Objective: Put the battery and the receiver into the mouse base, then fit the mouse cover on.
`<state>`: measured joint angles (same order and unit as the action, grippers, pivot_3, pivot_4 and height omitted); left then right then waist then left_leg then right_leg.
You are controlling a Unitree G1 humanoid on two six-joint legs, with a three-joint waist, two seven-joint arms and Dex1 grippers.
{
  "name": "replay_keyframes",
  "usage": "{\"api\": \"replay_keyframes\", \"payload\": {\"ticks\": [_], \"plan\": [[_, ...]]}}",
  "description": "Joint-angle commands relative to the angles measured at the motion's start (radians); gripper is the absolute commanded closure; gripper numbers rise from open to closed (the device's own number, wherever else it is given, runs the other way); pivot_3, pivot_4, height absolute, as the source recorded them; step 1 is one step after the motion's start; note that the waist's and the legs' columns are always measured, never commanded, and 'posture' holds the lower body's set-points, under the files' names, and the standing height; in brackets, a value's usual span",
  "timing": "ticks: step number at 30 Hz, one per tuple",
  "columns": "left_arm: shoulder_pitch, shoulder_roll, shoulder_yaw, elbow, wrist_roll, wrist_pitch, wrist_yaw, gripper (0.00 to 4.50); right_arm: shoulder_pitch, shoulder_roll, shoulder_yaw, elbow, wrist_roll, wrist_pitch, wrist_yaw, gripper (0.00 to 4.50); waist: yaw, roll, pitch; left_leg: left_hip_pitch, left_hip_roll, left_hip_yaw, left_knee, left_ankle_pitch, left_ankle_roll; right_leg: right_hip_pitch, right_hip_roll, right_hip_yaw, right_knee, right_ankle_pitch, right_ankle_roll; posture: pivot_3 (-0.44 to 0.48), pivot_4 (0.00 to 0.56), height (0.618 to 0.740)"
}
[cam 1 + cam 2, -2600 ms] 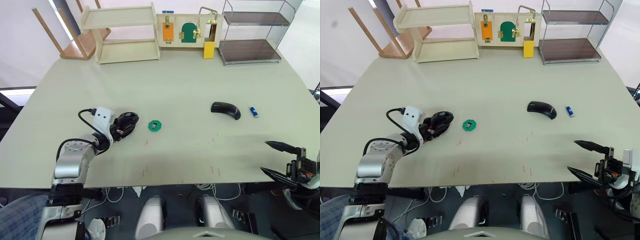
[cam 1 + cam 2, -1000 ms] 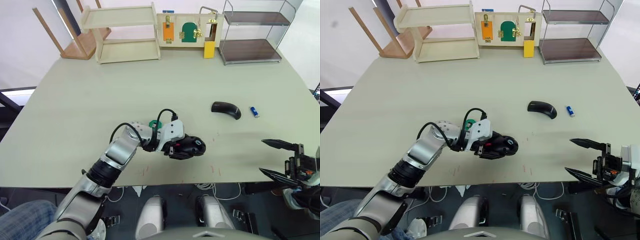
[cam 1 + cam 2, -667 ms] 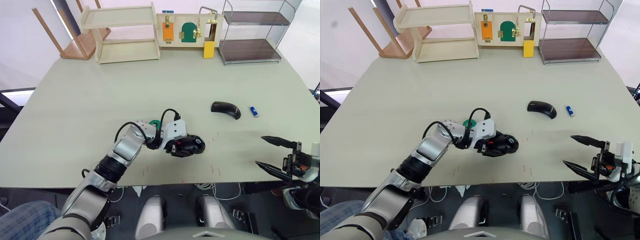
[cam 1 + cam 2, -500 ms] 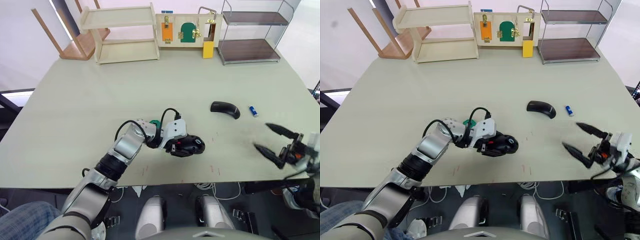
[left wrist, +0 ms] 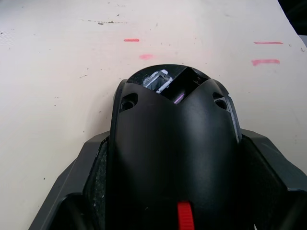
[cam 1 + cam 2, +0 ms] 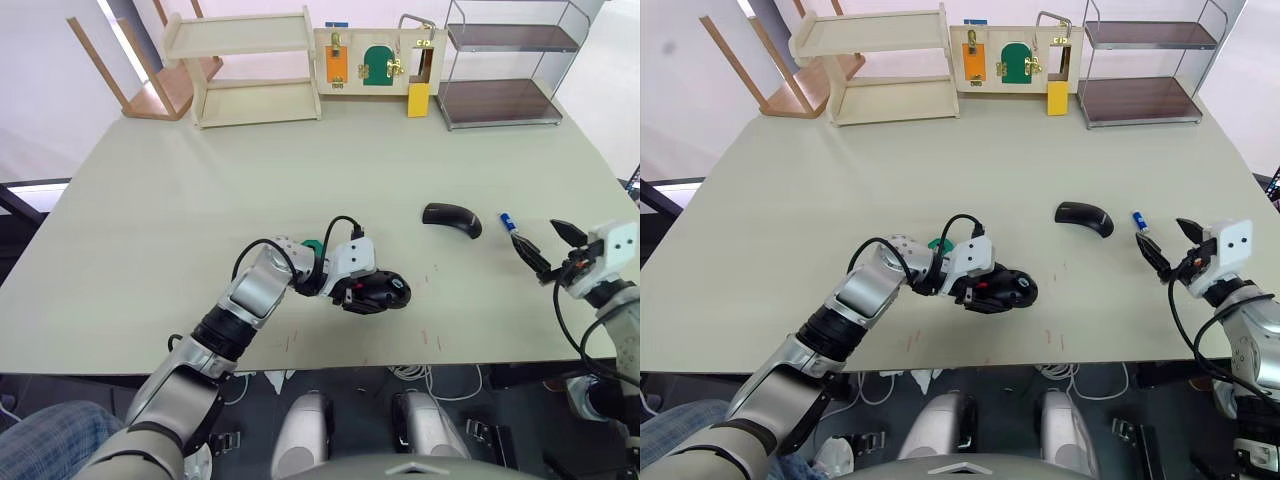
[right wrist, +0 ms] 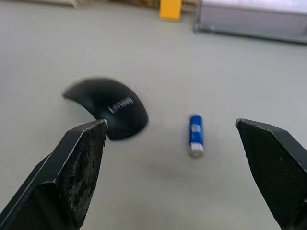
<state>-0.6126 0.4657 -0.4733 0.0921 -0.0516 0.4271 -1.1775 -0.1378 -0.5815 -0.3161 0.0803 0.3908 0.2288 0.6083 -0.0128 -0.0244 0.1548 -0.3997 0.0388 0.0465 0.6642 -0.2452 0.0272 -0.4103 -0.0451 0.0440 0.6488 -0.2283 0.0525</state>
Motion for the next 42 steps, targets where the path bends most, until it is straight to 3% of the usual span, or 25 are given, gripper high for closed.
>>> {"api": "replay_keyframes", "payload": {"ticks": [1, 11, 23, 29, 33, 38, 42], "plan": [[0.011, -0.009, -0.026, -0.021, 0.01, 0.036, 0.002, 1.49, -0.067, -0.029, 0.01, 0.032, -0.034, 0.076, -0.053, 0.0, 0.001, 0.0, 0.0, 0.0, 0.0, 0.0, 0.0, 0.0, 0.0, 0.0, 0.0, 0.0, 0.0, 0.0, 0.0, 0.0, 0.15, 0.74], [0.041, -0.024, -0.022, -0.108, -0.017, 0.134, 0.022, 1.49, -0.278, -0.076, 0.123, 0.221, -0.116, 0.294, -0.06, 0.0, 0.001, 0.001, 0.0, -0.002, 0.0, -0.001, 0.0, -0.001, 0.002, 0.0, 0.0, 0.0, -0.001, 0.001, 0.002, 0.0, 0.15, 0.74], [0.041, -0.028, -0.026, -0.12, -0.021, 0.163, 0.035, 1.49, -0.371, -0.058, 0.168, 0.435, -0.184, 0.181, -0.017, 0.0, -0.002, 0.001, 0.0, -0.002, 0.0, 0.0, 0.001, -0.002, 0.003, 0.0, 0.0, 0.0, -0.002, 0.002, 0.004, 0.0, 0.15, 0.74], [0.042, -0.022, -0.027, -0.122, -0.021, 0.164, 0.033, 1.51, -0.37, -0.06, 0.175, 0.45, -0.195, 0.16, -0.005, 2.31, -0.001, 0.001, 0.0, -0.002, 0.0, 0.0, 0.001, -0.002, 0.003, 0.0, 0.0, 0.0, -0.002, 0.002, 0.004, 0.0, 0.15, 0.74], [0.043, -0.023, -0.028, -0.116, -0.02, 0.161, 0.036, 1.51, -0.366, -0.064, 0.172, 0.449, -0.197, 0.154, -0.004, 4.3, 0.0, 0.001, 0.0, -0.002, 0.0, 0.0, 0.001, -0.002, 0.003, 0.0, 0.0, 0.0, -0.002, 0.002, 0.004, 0.0, 0.15, 0.74], [0.043, -0.032, -0.023, -0.116, -0.029, 0.188, 0.043, 1.51, -0.349, -0.073, 0.148, 0.39, -0.17, 0.208, 0.004, 4.4, 0.001, 0.001, 0.0, -0.002, 0.0, 0.0, 0.001, -0.002, 0.003, 0.0, 0.0, 0.0, -0.002, 0.002, 0.004, 0.0, 0.15, 0.74], [0.043, -0.031, -0.034, -0.115, -0.025, 0.181, 0.05, 1.51, -0.295, -0.102, 0.125, 0.244, -0.126, 0.328, 0.029, 4.4, 0.004, 0.001, 0.0, -0.003, 0.0, -0.001, 0.001, -0.002, 0.003, 0.0, 0.0, -0.001, -0.002, 0.002, 0.005, 0.0, 0.15, 0.74]]}}
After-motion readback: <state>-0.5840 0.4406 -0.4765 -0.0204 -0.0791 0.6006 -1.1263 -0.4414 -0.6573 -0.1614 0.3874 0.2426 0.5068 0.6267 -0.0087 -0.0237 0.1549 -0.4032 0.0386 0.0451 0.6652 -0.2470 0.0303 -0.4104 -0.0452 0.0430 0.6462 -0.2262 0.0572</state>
